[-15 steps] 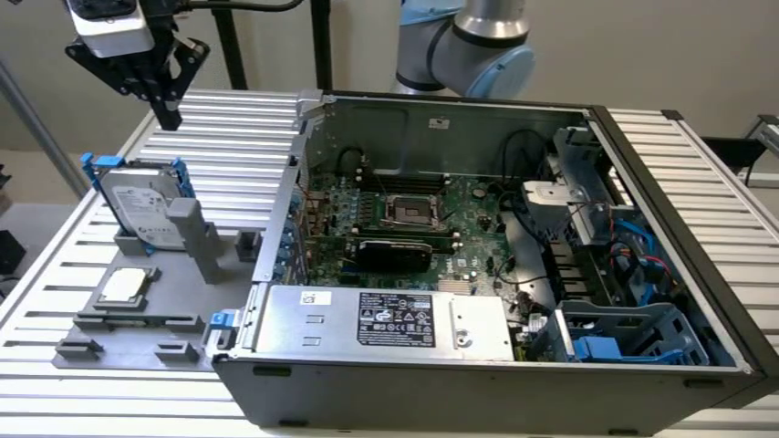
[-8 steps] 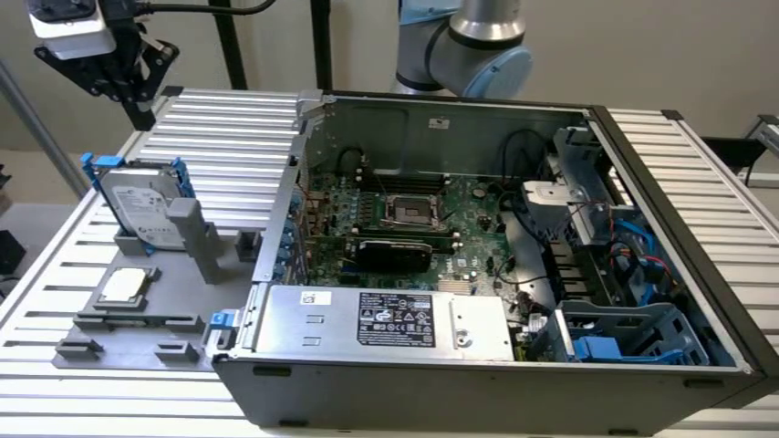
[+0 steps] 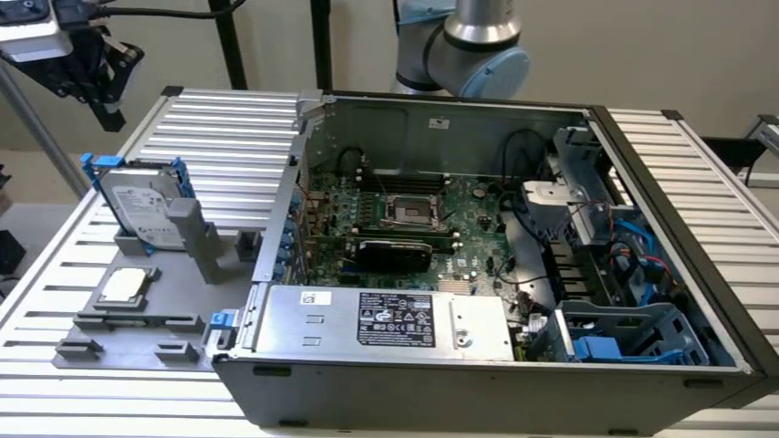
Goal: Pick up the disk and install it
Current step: 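Reach for the disk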
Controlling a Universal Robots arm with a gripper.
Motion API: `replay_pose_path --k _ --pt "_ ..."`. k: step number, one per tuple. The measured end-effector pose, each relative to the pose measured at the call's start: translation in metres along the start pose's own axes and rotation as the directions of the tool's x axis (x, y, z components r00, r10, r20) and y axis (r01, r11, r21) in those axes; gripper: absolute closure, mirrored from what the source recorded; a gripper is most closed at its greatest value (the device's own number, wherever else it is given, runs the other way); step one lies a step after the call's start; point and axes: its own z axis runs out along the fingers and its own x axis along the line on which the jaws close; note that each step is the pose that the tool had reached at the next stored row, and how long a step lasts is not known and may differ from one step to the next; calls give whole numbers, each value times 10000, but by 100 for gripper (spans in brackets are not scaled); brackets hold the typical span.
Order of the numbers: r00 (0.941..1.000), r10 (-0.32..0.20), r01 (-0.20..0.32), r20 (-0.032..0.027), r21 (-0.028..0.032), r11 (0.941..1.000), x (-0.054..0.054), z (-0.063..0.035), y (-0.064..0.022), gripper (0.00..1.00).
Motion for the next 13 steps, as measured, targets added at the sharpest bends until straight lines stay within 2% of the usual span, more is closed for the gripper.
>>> replay_pose_path --k 3,4,6,13 --pt "10000 5 -5 -84 6 10000 118 9 -3 89" --pt "9999 5 -5 -122 9 10000 141 10 -3 89" --pt "9999 -7 7 -161 11 10000 177 12 0 89" --pt "9998 -131 132 -180 13 9999 217 16 50 89"
